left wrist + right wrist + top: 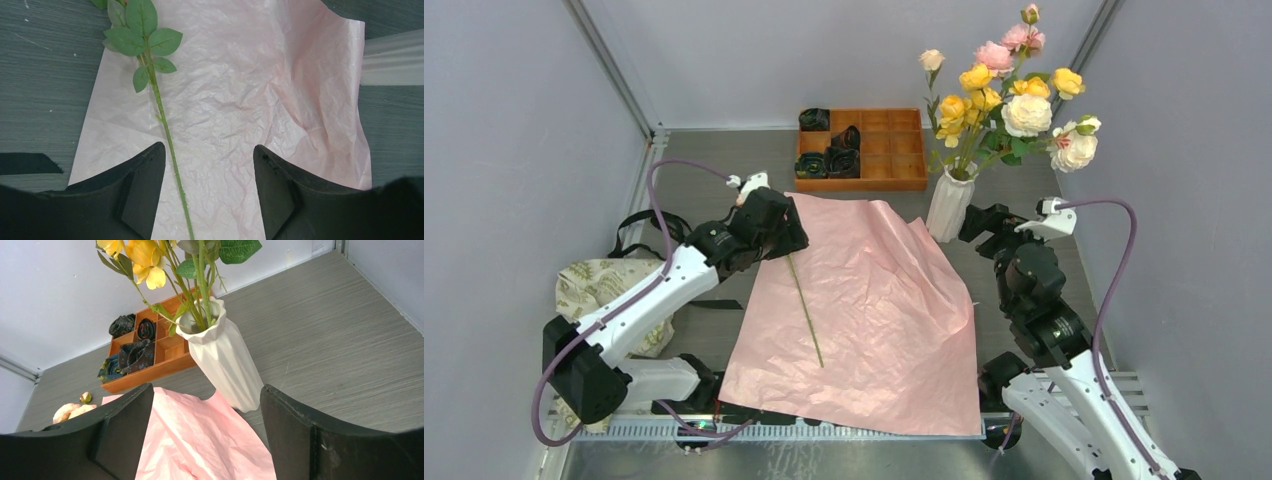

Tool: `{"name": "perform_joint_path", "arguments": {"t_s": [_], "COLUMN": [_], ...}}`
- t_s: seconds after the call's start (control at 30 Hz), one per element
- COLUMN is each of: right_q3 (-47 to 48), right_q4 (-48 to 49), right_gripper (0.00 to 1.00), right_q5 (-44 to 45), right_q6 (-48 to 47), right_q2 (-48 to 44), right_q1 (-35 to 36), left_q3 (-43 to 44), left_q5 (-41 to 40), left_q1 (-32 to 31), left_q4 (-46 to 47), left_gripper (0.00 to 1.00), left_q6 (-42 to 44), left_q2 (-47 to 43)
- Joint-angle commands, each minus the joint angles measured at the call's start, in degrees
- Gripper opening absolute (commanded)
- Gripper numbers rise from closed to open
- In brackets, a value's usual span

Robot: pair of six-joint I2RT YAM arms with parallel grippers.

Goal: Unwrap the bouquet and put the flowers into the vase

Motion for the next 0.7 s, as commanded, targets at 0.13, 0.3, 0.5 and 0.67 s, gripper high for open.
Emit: {"name": "perform_joint_path", "arguments": {"t_s": [0.13,0.3,0.5,0.67], "right_q3": [2.57,3.62,5.93,5.7], "right_q4": [-6.08,-7.29,-7.98,-8.43], "right_gripper": [0.82,0.82,0.82,0.82], "right_q5": [-4.49,-7.17,-9.05,-10.58], "right_q6": [5.04,6.94,6.98,7.79], "right_q2": [-5.18,-7.37,-8.32,-8.95], "right_q1": [0.2,0.22,0.21,0.19], "left_q3": [-0.89,0.97,5.25,9.42], "left_q5": [5.43,6.73,8.68,8.85], "left_q1": [3.45,6.82,11.57,13.43], "left_q4": [4.7,1.58,-2.1,-1.96], "left_gripper": [0.65,0.65,0.67,0.66], "left_q6": [-1.62,-2.13,-1.39,-0.94], "left_q2": [3.12,9.08,20.08,27.69]}}
